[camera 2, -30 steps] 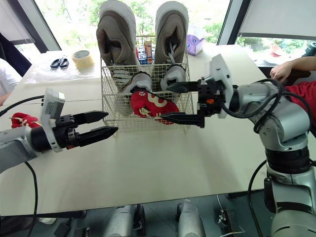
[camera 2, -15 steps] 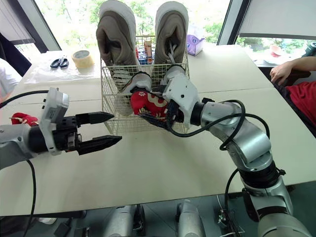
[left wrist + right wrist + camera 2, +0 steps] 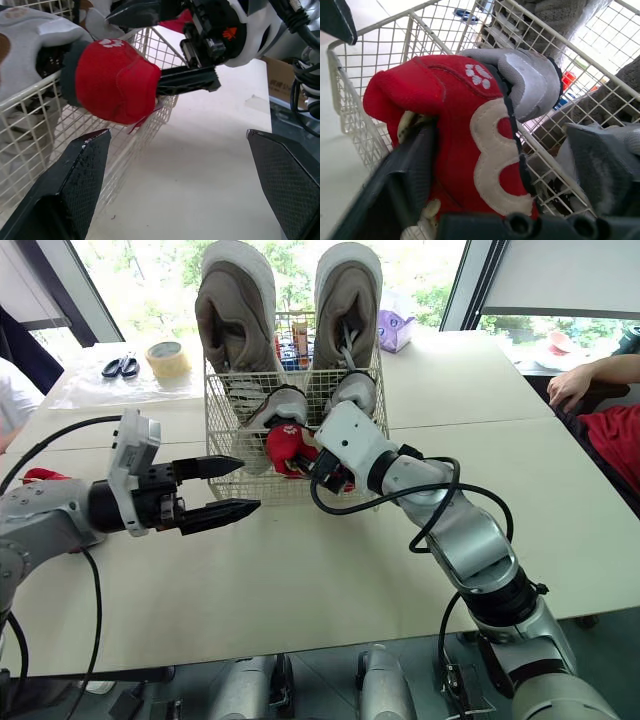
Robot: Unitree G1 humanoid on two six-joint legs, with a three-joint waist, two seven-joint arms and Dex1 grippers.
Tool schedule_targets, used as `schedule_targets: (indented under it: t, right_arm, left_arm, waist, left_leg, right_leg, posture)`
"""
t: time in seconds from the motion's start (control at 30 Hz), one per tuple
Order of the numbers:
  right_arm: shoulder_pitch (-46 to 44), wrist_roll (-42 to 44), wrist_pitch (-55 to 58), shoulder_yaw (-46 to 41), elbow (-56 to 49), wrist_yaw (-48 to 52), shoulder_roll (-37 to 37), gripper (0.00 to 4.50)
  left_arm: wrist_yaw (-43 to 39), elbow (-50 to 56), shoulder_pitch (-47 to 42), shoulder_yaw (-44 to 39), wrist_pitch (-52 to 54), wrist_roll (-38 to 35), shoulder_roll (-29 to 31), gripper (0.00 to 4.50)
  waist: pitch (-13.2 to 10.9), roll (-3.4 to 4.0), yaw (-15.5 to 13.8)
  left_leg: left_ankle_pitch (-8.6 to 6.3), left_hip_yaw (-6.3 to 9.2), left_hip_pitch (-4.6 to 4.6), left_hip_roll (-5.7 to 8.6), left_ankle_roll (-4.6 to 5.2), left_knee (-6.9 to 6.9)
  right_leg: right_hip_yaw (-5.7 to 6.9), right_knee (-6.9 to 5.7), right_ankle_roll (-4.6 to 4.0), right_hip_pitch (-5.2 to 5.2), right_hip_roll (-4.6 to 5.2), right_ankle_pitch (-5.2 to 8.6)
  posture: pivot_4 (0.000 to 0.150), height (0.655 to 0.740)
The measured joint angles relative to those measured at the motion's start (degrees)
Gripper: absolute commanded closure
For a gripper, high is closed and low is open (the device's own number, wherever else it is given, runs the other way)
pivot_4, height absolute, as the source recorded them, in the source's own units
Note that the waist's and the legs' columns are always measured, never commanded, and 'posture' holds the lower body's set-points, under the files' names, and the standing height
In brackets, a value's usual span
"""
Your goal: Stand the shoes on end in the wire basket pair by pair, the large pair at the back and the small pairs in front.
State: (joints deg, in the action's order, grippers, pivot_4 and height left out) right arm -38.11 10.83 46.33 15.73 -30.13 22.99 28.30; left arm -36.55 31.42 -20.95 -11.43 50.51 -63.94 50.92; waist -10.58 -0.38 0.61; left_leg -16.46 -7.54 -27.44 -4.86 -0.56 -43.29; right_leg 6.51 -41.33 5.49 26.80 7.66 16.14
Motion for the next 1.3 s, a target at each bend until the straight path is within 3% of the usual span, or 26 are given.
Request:
schedule_targets:
  t: [0.13,0.5,0.97,1.07,1.27,1.3]
  right_arm:
    - [0.99,-0.87,1.54,0.17,-1.26,-1.05,-0.76,3.83]
    - [6.12,-5.23,4.3,-1.03,-6.47,-9.47,-6.7,3.83]
    - [19.91,-2.27,8.03,-17.6,-17.95,-21.3,-26.4,3.83]
    - [20.06,-1.64,8.03,-18.45,-17.87,-21.68,-27.02,3.04]
    - [22.16,-2.5,7.15,-18.04,-17.61,-20.39,-20.8,0.08]
    - [22.28,-3.18,6.1,-17.79,-17.63,-19.6,-17.7,0.08]
  left_arm:
    - [-0.79,-0.54,-0.47,1.0,0.11,0.51,-0.56,0.0]
    - [-5.26,-4.55,-3.96,3.98,0.11,3.98,-2.51,0.0]
    - [-10.4,-10.46,-9.01,8.73,-0.48,10.19,-6.74,0.0]
    - [-10.9,-11.14,-9.59,9.0,-0.77,11.32,-7.38,0.0]
    - [-11.99,-11.34,-9.61,8.99,-0.77,12.46,-7.44,0.0]
    - [-12.05,-11.43,-9.61,8.99,-0.77,12.76,-7.44,0.0]
  waist:
    - [0.01,-0.01,-0.1]
    - [0.01,-0.02,-0.02]
    - [0.02,-0.02,0.04]
    - [0.03,-0.02,0.04]
    - [0.03,-0.02,0.2]
    - [0.03,-0.02,0.19]
  left_leg:
    - [0.0,0.0,0.0,0.01,0.0,-0.01]
    - [0.0,0.0,-0.01,0.0,-0.01,0.0]
    - [0.03,0.04,-0.01,0.0,-0.05,0.04]
    - [0.03,0.04,-0.01,0.0,-0.04,0.03]
    - [0.03,0.05,0.0,0.0,-0.04,0.04]
    - [0.03,0.05,0.0,0.0,-0.04,0.04]
  right_leg:
    - [0.0,0.0,0.0,-0.02,0.01,0.0]
    - [0.02,0.0,0.0,0.0,0.0,0.0]
    - [0.02,-0.01,0.0,0.0,-0.05,0.01]
    - [0.02,0.0,0.0,-0.01,-0.03,0.01]
    - [0.02,-0.01,-0.01,-0.01,-0.04,0.01]
    - [0.02,-0.01,-0.01,-0.01,-0.04,0.01]
  posture:
    - [0.15,0.6675]
    - [0.15,0.6675]
    - [0.15,0.6675]
    - [0.15,0.6675]
    - [0.15,0.6675]
    - [0.15,0.6675]
